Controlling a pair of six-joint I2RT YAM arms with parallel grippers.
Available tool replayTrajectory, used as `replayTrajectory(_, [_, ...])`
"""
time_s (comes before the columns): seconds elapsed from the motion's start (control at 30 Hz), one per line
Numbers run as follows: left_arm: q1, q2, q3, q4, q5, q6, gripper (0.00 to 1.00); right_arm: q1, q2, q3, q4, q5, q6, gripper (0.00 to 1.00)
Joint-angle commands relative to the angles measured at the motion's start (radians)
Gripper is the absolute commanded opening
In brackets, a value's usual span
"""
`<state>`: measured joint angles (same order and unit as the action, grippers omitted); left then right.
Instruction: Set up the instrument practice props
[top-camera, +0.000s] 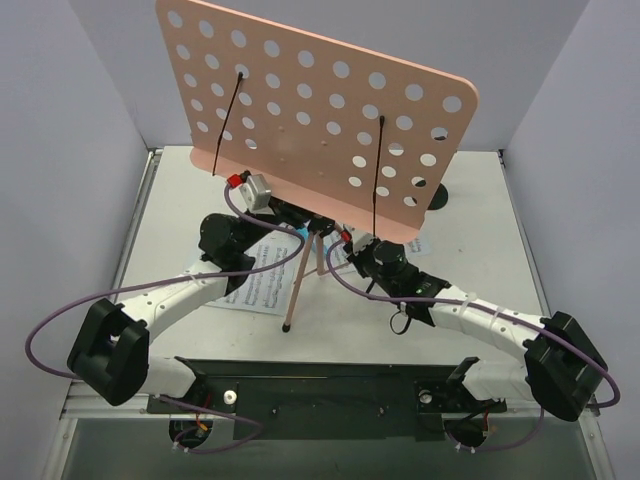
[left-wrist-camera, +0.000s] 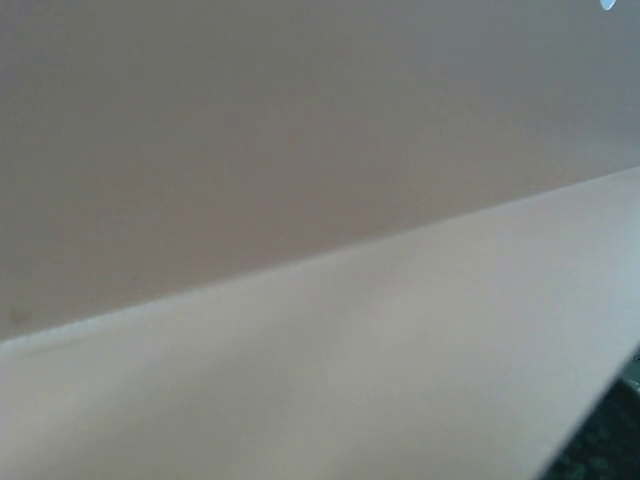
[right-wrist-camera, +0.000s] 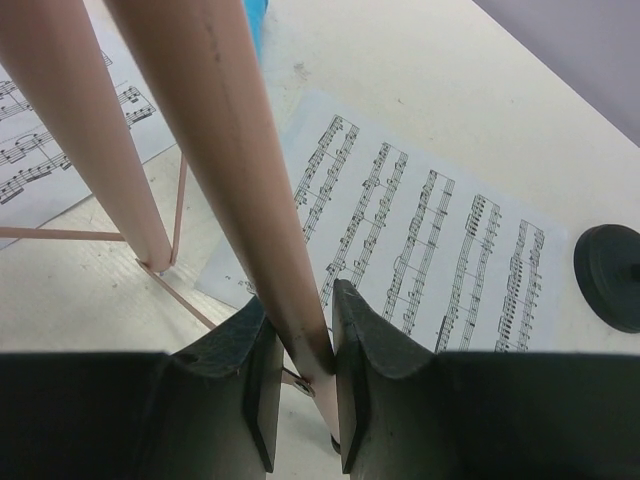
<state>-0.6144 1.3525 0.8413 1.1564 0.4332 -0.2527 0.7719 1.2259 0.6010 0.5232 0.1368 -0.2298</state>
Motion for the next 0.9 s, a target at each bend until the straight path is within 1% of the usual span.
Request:
replayTrajectory(0.0, [0.105,-0.026,0.128,-0.087,0.121,0.092,0.0,-0.114,0.004,0.075,-0.023,0.285,0.078,0.0])
replayTrajectory(0.13, [0.119,-0.013,0.186,-0.214,0.144,0.158,0.0,-0.118,0.037,0.1,-0.031,0.29,0.078,0.0])
replayTrajectory(0.3, [0.136,-0.007,0.194,-0.254,0.154,0.202,0.0,-0.125,0.055,0.114,-0.035,0.297,0.067,0.0])
replayTrajectory(0.4, [0.156,-0.01,0.183,-0.248,0.157,0.199,0.0,-0.134,0.063,0.115,-0.034,0.32,0.055,0.0])
replayTrajectory(0.7, [0.243,-0.013,0.159,-0.187,0.206,0.159,0.0,-0.174,0.061,0.106,-0.045,0.323,0.034,0.0])
replayTrajectory(0.87, [0.263,-0.007,0.15,-0.162,0.231,0.145,0.0,-0.197,0.063,0.103,-0.051,0.322,0.033,0.0])
